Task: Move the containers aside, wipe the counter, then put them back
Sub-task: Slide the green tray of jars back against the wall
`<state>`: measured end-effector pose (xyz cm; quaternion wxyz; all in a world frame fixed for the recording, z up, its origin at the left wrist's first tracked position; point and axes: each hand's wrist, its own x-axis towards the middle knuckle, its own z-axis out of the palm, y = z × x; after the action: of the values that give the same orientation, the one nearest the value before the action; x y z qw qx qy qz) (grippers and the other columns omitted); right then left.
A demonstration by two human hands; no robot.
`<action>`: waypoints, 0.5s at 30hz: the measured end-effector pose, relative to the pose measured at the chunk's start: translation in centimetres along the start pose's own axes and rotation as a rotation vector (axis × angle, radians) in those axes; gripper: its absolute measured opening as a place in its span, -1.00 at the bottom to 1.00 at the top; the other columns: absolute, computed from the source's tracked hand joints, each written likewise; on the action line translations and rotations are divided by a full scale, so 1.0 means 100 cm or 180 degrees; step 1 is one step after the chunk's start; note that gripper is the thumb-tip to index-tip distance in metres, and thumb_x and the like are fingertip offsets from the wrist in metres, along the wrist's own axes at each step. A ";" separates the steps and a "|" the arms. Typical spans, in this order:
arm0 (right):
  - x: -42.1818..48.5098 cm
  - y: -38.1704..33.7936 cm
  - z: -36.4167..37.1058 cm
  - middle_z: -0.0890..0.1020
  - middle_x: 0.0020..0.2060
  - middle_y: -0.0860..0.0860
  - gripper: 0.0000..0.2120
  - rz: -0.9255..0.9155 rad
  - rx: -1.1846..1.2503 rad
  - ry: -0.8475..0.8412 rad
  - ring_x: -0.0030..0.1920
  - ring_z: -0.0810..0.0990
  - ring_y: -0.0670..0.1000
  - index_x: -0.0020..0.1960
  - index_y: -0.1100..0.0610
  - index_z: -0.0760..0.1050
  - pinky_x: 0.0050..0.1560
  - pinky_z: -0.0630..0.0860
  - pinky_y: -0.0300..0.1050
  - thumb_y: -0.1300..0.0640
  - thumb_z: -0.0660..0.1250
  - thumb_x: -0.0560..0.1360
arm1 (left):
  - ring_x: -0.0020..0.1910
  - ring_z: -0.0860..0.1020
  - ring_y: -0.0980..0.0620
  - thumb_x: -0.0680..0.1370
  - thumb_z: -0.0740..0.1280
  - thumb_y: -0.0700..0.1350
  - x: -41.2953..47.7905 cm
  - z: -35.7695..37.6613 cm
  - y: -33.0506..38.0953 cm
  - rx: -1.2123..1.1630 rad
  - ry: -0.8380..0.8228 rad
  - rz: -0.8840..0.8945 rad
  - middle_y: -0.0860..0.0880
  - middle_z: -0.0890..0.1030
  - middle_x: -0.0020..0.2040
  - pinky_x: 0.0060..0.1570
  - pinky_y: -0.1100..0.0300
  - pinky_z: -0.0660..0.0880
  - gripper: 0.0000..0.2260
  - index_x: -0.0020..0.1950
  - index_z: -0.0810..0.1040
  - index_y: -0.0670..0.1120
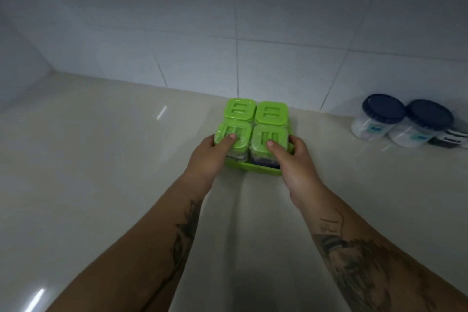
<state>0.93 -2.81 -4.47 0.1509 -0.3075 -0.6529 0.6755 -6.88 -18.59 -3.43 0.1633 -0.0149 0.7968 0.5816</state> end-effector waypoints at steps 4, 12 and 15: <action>0.021 -0.016 -0.045 0.64 -0.02 -0.06 -0.58 -0.0031 0.0074 0.0061 -0.03 0.63 -0.08 0.25 0.01 0.42 0.00 0.53 -0.15 0.04 0.45 0.45 | -0.20 0.55 0.14 0.48 0.33 0.20 0.005 0.045 0.028 0.0053 -0.0184 0.0260 0.11 0.64 -0.12 -0.17 0.18 0.42 -0.69 0.06 0.63 0.02; 0.062 -0.010 -0.133 0.62 0.09 -0.05 -0.53 -0.0040 -0.0084 0.0118 0.06 0.61 -0.08 0.34 0.03 0.39 0.07 0.52 -0.13 0.03 0.43 0.47 | 0.04 0.57 0.05 0.40 0.33 0.30 0.014 0.137 0.041 0.0146 -0.0589 0.0022 0.07 0.62 0.06 0.17 -0.03 0.51 -0.52 0.20 0.56 0.04; 0.073 -0.001 -0.144 0.62 0.11 -0.03 -0.53 0.0015 -0.0051 0.0066 0.03 0.61 -0.12 0.35 0.08 0.38 -0.01 0.53 -0.23 0.06 0.41 0.49 | 0.01 0.59 -0.02 0.42 0.29 0.32 0.020 0.155 0.038 0.0418 -0.0480 0.0141 0.06 0.64 -0.01 0.12 -0.02 0.53 -0.56 0.12 0.58 0.06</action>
<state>4.15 13.04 -5.33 0.1536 -0.3172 -0.6560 0.6674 -5.82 -2.55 -4.64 0.2106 0.0574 0.8187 0.5311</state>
